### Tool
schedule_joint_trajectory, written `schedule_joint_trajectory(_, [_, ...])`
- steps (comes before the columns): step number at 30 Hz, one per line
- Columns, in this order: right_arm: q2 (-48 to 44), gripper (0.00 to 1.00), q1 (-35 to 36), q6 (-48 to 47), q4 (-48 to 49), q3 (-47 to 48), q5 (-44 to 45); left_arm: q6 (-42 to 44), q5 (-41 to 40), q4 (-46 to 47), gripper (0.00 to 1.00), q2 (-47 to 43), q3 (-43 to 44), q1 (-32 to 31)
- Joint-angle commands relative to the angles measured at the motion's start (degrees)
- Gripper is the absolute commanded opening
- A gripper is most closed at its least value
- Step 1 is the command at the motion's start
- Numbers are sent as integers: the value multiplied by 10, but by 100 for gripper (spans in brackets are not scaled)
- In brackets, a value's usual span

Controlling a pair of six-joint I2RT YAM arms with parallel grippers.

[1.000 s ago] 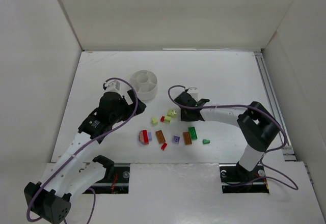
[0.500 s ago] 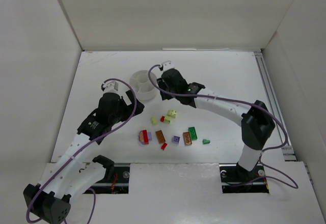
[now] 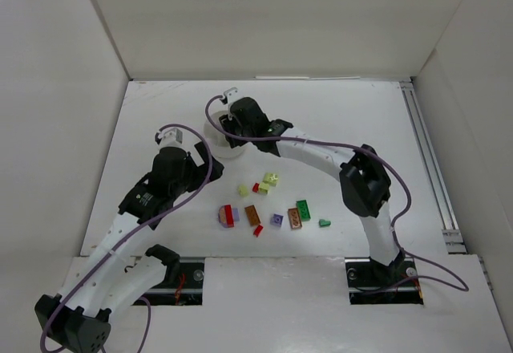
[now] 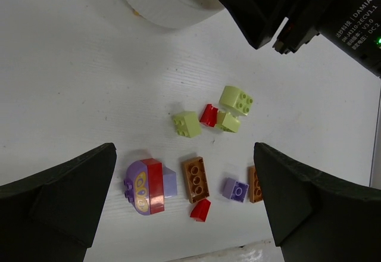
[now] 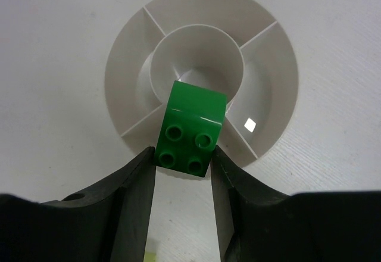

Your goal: Sort the legos into containers by color

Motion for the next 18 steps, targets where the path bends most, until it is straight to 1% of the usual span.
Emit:
schedule_joint_trajectory(1, [6,46,4,-10,17,46,-5,-2,-7,-4,100,-9,24,-3])
schedule_joint_trajectory(4, [13,59,4,-10,11,57,-5,-2,-7,-4,100,-9,24,-3])
schedule_joint_trajectory(6, [19,62,4,-10,5,57,1,-2,-7,-4,100,-9,24,-3])
schedule_joint_trajectory(7, [14,66,4,-10,5,57,1,-2,-7,-4,100,-9,24,-3])
schedule_joint_trajectory(12, [-15,68,4,-10,0,45,19,3,-12,-4,100,-9,30,-3])
schedule_joint_trajectory(14, [-44,68,4,-10,0,21,32,8,-12,-4,100,-9,30,-3])
schedule_joint_trajectory(15, [-56,68,4,-3,0,12,52,8,-4,-4,100,-14,30,-3])
schedule_joint_trajectory(16, [-71,68,4,2,0,-10,64,15,2,-4,100,-14,30,-3])
schedule_joint_trajectory(17, [-107,68,4,15,-11,-23,78,21,11,4,100,-14,30,-3])
schedule_joint_trajectory(18, [-149,69,-6,44,-36,-55,111,37,38,21,100,-5,36,-3])
